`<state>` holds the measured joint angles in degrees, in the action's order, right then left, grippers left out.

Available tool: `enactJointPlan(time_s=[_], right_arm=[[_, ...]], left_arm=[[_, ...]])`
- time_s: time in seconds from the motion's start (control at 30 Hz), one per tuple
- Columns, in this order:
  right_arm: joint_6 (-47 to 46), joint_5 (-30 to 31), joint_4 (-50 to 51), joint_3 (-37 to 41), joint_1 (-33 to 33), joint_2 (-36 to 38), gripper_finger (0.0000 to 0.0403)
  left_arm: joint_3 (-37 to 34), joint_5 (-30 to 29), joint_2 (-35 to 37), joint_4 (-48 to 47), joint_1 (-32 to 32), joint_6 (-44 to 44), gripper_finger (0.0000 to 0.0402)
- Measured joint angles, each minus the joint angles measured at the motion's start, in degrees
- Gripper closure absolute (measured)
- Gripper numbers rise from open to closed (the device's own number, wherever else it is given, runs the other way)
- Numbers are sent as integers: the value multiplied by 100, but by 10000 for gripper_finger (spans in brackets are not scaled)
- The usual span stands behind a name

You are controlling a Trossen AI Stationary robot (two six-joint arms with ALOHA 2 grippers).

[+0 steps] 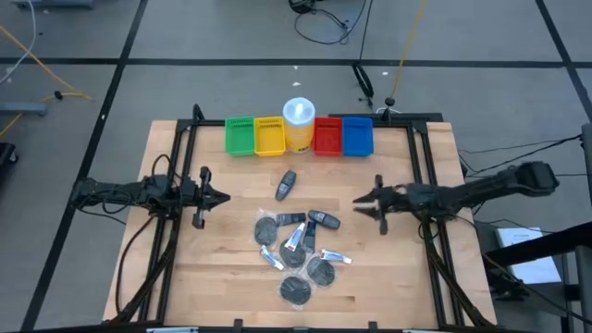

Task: Pick & Place Travel size toiletries
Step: Put the black deodorant into the blue basket

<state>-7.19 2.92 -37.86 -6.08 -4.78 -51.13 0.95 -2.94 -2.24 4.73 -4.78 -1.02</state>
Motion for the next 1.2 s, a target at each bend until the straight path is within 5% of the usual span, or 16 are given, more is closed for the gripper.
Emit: enactJointPlan(time_s=[0.27, 0.47, 0.83, 1.2], right_arm=[[455, 430, -626, -1300, -578, -2457, 120], [492, 1355, 501, -2378, -708, -3584, 74], [-83, 1350, 1450, -2748, -741, -4219, 86], [-113, 1360, 1461, -2750, -734, -4227, 192]], left_arm=[[2, 0, 0, -20, 0, 70, 380], [2, 0, 0, -22, 0, 116, 380], [2, 0, 0, -26, -2, 131, 380], [2, 0, 0, -26, 0, 133, 380]])
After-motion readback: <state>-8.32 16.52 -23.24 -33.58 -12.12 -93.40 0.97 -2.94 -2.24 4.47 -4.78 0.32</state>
